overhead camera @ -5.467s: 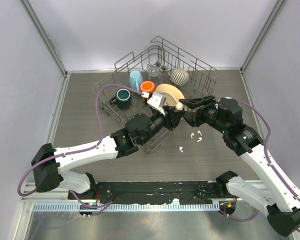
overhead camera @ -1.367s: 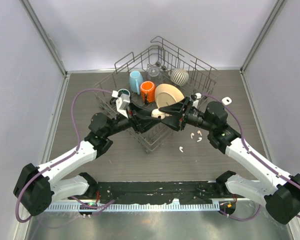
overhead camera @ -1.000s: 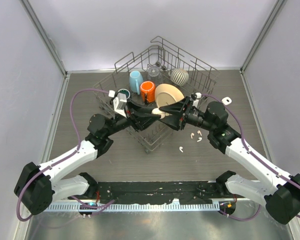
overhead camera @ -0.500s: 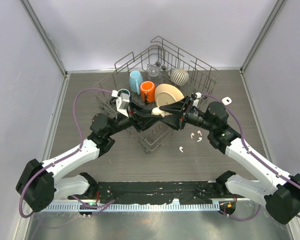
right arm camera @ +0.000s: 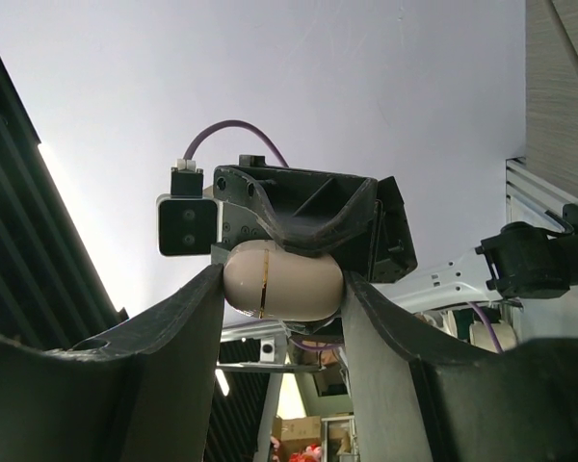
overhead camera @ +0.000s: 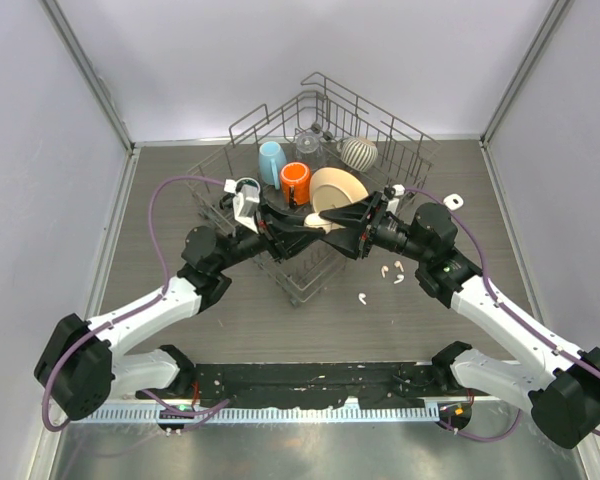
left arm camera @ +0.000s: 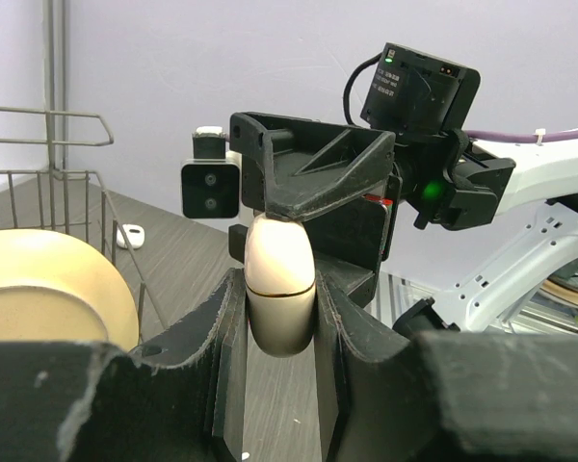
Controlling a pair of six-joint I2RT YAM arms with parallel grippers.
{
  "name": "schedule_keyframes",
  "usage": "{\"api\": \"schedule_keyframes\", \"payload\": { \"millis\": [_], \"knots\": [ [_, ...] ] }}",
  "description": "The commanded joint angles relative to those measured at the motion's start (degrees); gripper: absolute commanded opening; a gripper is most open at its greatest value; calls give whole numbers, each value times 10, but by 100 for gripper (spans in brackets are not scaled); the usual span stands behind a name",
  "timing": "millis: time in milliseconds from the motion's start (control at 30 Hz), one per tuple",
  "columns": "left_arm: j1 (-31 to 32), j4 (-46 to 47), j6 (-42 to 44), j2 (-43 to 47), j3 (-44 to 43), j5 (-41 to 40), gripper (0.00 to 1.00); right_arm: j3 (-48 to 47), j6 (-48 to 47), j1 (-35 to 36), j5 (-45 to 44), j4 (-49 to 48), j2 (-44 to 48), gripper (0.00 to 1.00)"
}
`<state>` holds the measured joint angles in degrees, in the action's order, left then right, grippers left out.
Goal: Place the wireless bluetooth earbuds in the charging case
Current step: Pick up the charging case at the center of the board.
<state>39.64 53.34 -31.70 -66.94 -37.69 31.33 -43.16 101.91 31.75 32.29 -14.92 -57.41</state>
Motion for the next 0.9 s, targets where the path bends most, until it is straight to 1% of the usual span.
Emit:
{"api": "schedule_keyframes", "payload": {
  "millis": [0,33,67,133,167,200,233,267,300,333,400,433,500,533,567,633,667,700,767,800,867],
  "knots": [
    [4,47,-6,-4,-11,7,0,-18,-27,8,10,19,0,1],
    [4,54,-6,-3,-3,5,0,-20,-29,8,10,21,0,1],
    [4,59,-10,-3,1,-3,0,-21,-32,8,9,22,0,8],
    [4,72,-8,2,14,-12,0,-22,-40,8,6,28,3,18],
    [4,84,-6,2,22,-9,0,-22,-43,9,1,31,5,30],
    [4,135,-6,1,31,-7,0,-22,-44,8,1,31,7,37],
    [4,162,-6,-2,52,-7,0,-24,-55,7,0,33,7,43],
    [4,185,-7,-3,61,-9,0,-27,-63,8,-2,46,9,54],
    [3,212,-8,-2,68,-12,0,-39,-75,7,-3,56,7,58],
    [3,216,-7,0,76,-12,0,-47,-105,8,-6,67,8,66],
    [4,217,-3,4,82,-2,0,-75,-145,9,-16,103,10,71],
    [3,217,1,6,90,0,0,-87,-192,8,-21,137,12,75],
    [3,228,13,18,102,0,0,-119,-237,8,-39,170,16,78],
    [3,233,34,23,115,1,0,-133,-267,8,-44,189,19,80],
    [3,240,46,35,121,0,0,-159,-315,8,-50,230,19,80],
    [3,237,76,49,138,-6,0,-184,-375,8,-62,269,25,81],
    [3,223,84,57,141,-7,0,-192,-397,7,-66,305,26,81],
    [3,213,90,70,142,-7,0,-212,-448,8,-72,327,28,80],
    [3,173,112,84,143,-5,0,-223,-485,8,-85,376,34,81],
    [3,162,120,93,142,-3,0,-235,-515,8,-88,389,35,81],
    [3,144,135,99,142,-5,0,-243,-538,9,-79,411,37,81]
  ]
}}
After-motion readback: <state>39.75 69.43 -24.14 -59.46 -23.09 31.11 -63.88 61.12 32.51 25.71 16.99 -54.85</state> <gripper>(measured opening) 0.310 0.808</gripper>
